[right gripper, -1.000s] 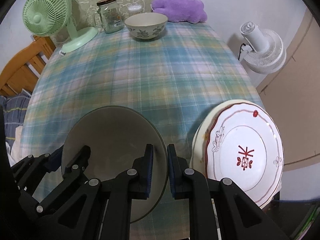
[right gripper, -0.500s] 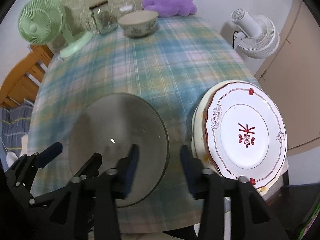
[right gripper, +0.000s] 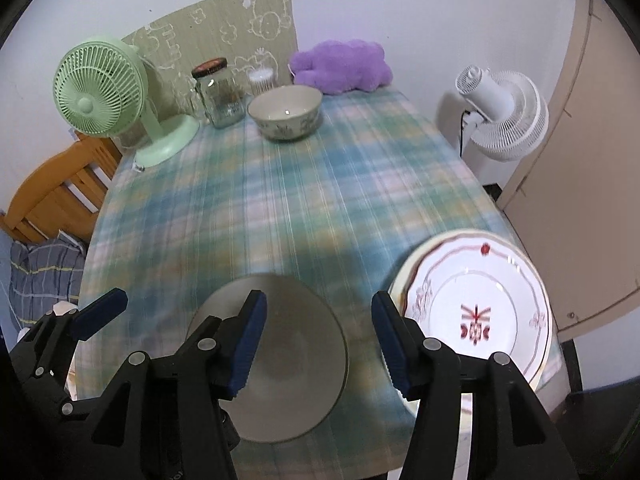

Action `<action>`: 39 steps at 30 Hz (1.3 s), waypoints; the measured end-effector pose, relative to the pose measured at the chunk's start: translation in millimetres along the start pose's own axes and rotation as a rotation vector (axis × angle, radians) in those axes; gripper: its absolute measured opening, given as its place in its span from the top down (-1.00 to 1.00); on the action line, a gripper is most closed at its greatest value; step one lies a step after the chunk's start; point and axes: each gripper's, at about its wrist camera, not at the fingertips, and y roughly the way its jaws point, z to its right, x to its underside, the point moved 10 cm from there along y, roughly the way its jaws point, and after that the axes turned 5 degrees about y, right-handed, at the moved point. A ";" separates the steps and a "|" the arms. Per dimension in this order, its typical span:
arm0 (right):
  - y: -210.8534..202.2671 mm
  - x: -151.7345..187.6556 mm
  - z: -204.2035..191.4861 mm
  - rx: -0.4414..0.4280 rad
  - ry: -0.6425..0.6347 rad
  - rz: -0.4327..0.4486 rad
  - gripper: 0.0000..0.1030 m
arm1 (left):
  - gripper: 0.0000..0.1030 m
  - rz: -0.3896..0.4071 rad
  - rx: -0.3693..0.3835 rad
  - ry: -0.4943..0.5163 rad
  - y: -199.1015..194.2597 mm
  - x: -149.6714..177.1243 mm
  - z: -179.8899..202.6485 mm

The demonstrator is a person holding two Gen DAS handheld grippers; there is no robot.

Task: Organize plates and bowls
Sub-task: 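Move both grippers to the white bowl in front of the purple plush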

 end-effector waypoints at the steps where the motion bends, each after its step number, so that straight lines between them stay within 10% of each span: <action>1: 0.1 -6.0 0.2 -0.002 -0.009 0.007 -0.13 | -0.74 0.002 -0.005 -0.007 -0.1 -2.0 -0.1; 39: 86.1 -221.1 -20.4 -0.239 -0.236 0.056 -0.19 | -0.58 0.101 -0.288 -0.277 66.1 -184.9 -27.0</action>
